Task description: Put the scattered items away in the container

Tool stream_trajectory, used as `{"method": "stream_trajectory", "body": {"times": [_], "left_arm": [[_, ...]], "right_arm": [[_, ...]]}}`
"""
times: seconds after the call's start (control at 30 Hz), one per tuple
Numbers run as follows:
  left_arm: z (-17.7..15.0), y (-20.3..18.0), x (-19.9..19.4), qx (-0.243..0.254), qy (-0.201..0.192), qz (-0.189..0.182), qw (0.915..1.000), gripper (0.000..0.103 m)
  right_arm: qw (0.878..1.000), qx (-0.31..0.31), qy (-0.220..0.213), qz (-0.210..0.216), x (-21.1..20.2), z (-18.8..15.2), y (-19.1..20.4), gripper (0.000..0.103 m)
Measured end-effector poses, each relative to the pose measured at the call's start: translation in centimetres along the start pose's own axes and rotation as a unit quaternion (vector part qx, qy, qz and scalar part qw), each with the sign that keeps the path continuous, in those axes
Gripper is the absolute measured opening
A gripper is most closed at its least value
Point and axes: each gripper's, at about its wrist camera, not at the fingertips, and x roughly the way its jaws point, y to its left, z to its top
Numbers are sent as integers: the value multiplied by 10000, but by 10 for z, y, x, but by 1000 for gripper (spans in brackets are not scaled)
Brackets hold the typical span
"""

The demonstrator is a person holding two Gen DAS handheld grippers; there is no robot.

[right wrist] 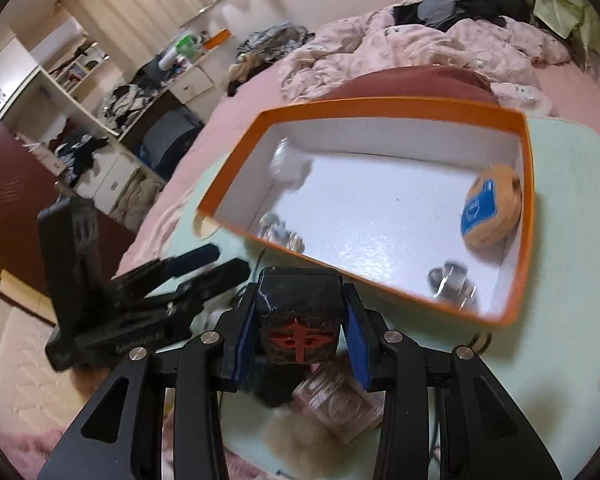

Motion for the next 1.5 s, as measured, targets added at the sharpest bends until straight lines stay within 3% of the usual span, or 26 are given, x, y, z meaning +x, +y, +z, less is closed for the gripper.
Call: {"method": "stream_trajectory", "body": {"times": [0.1,0.33,0.47,0.53,0.6,0.7,0.77,0.87,1.03,1.23,1.33,1.5], "left_arm": [[-1,-1,-2,26,-6,10,10000,67],[11,-10,-32,198,-364,-43,9991,67],[29,-23,-47,350,-547,24,9979,67],[43,-36,-47,503,-543,2,9973,65],[57,-50,-42,653,-424,-153,9968,63],[81,-80,-21,884,-86,-325,9955,59],[93,-104,-1,1115,142,-313,9932,59],[106,-142,42,1341,701,-415,9876,59],[115,-165,103,781,1533,-790,9819,58],[110,-151,132,161,1722,-832,9814,57],[106,-151,138,223,1690,-748,9825,44],[109,-149,129,423,1493,-761,9850,39]], "right_arm": [[9996,-24,199,193,5,0,-1,41],[9989,177,399,-166,8,-5,-14,41],[9989,72,-145,-451,-20,-6,-18,41],[9982,145,-450,-358,-38,-8,-24,42],[9960,307,-782,-296,-55,-11,-31,42],[9882,469,-1311,-640,-80,-16,-43,42],[9839,572,-1506,-770,-91,-21,-49,41],[9822,813,-1580,-611,-95,-26,-65,41],[9802,1083,-1543,-604,-91,-36,-85,41],[9783,1238,-1581,-513,-97,-44,-100,41],[9781,1249,-1599,-459,-97,-46,-101,41],[9790,1270,-1536,-437,-92,-48,-101,41]]}}
